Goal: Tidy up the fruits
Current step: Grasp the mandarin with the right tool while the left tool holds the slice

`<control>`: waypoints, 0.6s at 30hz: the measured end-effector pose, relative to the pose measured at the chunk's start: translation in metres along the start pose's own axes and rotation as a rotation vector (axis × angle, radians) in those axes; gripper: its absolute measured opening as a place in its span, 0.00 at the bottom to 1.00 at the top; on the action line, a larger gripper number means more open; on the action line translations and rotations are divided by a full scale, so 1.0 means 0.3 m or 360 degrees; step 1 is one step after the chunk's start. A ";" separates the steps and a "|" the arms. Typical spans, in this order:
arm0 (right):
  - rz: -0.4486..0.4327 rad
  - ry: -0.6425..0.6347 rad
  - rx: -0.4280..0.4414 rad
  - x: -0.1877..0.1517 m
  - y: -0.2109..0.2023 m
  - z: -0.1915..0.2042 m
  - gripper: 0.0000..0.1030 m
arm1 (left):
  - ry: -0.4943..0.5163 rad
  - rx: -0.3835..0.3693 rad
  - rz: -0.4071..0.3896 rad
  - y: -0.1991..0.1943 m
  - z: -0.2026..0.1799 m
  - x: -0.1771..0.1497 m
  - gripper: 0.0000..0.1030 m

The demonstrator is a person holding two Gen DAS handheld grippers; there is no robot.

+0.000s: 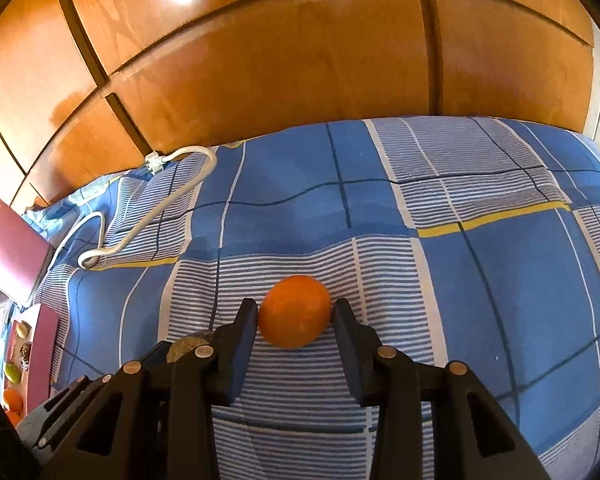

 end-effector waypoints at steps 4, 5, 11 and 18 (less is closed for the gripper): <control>0.0014 -0.0001 -0.0004 0.005 0.019 0.006 0.39 | -0.0004 0.0000 -0.0001 -0.002 0.004 0.000 0.33; 0.0009 -0.0007 -0.0007 0.007 0.020 0.008 0.38 | -0.0004 -0.0001 -0.0002 -0.003 0.003 0.000 0.33; -0.0003 -0.0033 -0.0002 0.002 0.011 0.012 0.36 | 0.0005 -0.0003 0.0004 -0.016 -0.003 -0.007 0.32; -0.0009 -0.0039 -0.0008 -0.020 -0.033 0.005 0.36 | -0.0010 0.0029 0.0013 -0.054 0.000 -0.026 0.32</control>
Point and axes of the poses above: each gripper's, at about its wrist camera, not at the fingertips, and y roughly the way its jaws point, z to its left, x to its top, the point moved 3 cm from there along y, roughly the way its jaws point, and after that the axes turned 14 degrees about -x, right-handed, at the moved point
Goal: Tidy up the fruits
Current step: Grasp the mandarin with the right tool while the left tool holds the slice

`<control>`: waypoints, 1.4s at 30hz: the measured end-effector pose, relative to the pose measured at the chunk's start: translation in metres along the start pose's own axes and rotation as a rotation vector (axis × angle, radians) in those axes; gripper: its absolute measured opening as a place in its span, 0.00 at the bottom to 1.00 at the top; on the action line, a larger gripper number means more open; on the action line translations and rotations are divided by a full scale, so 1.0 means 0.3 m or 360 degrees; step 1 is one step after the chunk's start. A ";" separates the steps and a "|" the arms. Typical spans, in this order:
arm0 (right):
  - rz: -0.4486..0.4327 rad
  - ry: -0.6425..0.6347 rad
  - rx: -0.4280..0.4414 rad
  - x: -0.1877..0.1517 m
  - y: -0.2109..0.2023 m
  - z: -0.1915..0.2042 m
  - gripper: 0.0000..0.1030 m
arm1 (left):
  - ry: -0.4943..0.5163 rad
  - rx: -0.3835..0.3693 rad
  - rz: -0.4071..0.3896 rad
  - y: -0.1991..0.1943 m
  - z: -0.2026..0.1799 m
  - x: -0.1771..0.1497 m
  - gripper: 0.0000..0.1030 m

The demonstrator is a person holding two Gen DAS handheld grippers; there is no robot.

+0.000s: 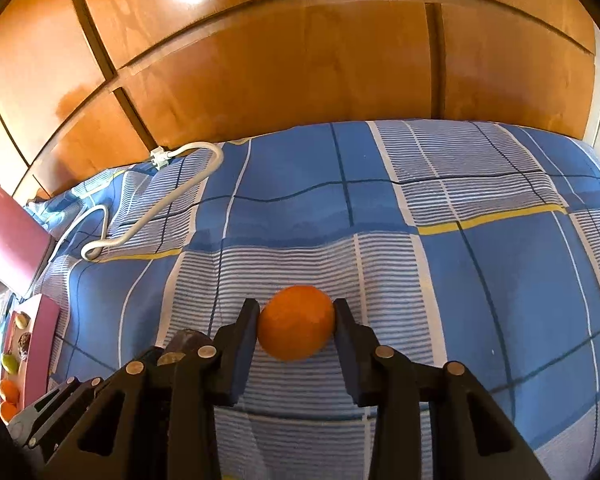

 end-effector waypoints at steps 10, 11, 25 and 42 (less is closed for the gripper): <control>-0.0039 -0.0020 -0.0003 -0.081 -0.121 0.008 0.36 | -0.0060 -0.0028 -0.0016 -0.141 0.048 -0.072 0.32; -0.0040 -0.0021 -0.0003 -0.093 -0.131 0.007 0.36 | -0.0074 -0.0045 -0.0015 -0.156 0.055 -0.081 0.32; 0.0013 -0.0075 -0.0061 -0.356 -0.267 0.007 0.36 | -0.0111 -0.0119 0.0015 -0.371 0.115 -0.302 0.32; -0.0053 -0.0010 -0.0100 -0.385 -0.266 0.013 0.36 | -0.0123 -0.0064 0.0034 -0.278 0.125 -0.281 0.45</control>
Point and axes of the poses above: each gripper's, at about its wrist camera, not at the fingertips, and y roughly the way its jaws point, z to its left, x to its top, the point moved 3 cm from there along y, roughly the way its jaws point, and after that the axes turned 14 degrees about -x, right-handed, at the moved point
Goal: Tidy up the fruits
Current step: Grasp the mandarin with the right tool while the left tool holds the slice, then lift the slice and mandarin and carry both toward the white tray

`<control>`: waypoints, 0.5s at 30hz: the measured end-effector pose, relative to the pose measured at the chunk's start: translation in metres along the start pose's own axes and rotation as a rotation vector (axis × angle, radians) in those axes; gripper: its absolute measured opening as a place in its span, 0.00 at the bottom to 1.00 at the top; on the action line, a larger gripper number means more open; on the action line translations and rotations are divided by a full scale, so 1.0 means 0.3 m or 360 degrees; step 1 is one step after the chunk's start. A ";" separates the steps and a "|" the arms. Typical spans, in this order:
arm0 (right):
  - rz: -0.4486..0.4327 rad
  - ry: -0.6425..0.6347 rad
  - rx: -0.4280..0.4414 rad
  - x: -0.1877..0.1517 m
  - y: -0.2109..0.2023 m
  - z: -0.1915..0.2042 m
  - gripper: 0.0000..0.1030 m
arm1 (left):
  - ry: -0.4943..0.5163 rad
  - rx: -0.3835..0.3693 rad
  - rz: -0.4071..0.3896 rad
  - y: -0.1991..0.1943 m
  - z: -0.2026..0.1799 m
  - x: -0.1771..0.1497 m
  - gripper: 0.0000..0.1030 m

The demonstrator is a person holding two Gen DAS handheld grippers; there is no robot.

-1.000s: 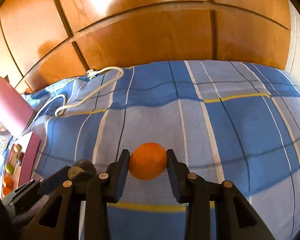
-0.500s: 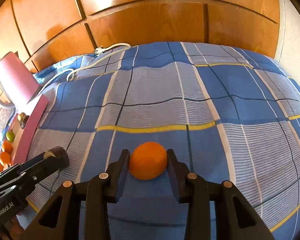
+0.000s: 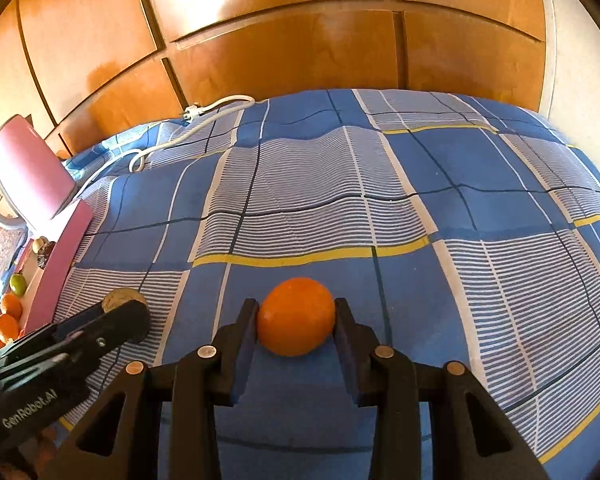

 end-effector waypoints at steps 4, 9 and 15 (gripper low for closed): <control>-0.0005 -0.0005 -0.0014 0.001 0.005 0.006 0.36 | 0.0067 0.0046 -0.0001 0.021 -0.020 -0.007 0.44; -0.0004 0.0029 0.0020 -0.001 0.009 -0.006 0.37 | 0.0070 0.0059 -0.0011 0.026 -0.015 -0.007 0.44; -0.0013 0.0093 0.0069 -0.004 0.011 -0.021 0.37 | 0.0038 0.0031 -0.0026 0.020 -0.004 -0.006 0.43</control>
Point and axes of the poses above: each gripper's, at about its wrist camera, not at the fingertips, and y roughly the way its jaws point, z to its left, x to its top, the point moved 3 cm from there along y, roughly the way its jaws point, and after that the axes turned 14 degrees about -x, right-handed, at the moved point
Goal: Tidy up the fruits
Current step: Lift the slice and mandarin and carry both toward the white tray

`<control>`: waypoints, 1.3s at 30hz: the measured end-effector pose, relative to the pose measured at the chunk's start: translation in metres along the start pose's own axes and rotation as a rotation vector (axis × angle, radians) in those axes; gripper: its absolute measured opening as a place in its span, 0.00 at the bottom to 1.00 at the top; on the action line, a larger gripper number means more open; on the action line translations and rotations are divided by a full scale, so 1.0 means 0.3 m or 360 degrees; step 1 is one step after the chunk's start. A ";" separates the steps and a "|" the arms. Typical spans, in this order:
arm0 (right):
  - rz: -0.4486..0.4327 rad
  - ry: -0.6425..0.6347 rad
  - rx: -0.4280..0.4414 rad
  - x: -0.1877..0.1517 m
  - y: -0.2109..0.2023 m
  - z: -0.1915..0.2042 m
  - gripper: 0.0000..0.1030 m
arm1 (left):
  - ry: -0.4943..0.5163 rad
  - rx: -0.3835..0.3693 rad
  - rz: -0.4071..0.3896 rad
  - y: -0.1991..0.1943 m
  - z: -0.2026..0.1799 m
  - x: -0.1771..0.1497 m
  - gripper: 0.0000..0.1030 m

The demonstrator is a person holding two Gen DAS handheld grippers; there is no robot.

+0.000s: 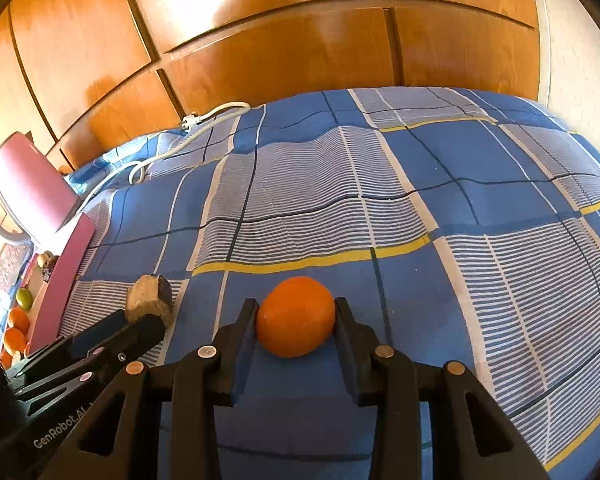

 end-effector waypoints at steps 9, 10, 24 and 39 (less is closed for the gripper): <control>0.0003 0.0072 0.0069 0.000 0.000 -0.018 0.37 | 0.0091 0.0024 0.0038 0.000 -0.031 0.010 0.44; 0.0004 0.0074 0.0069 0.001 0.000 -0.018 0.37 | 0.0106 0.0028 0.0042 0.000 -0.035 0.012 0.44; -0.0006 0.0045 0.0026 0.001 0.003 -0.008 0.36 | 0.0183 -0.0016 0.0087 0.037 -0.061 0.039 0.31; -0.0018 0.0005 -0.0008 -0.004 -0.007 0.000 0.35 | 0.0175 0.0074 0.0051 -0.097 -0.046 -0.108 0.23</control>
Point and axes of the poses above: each gripper's, at about its wrist camera, not at the fingertips, and y roughly the way its jaws point, z to its left, x to its top, the point moved 3 cm from there along y, roughly the way its jaws point, and after that the axes turned 14 degrees about -x, right-handed, at the moved point
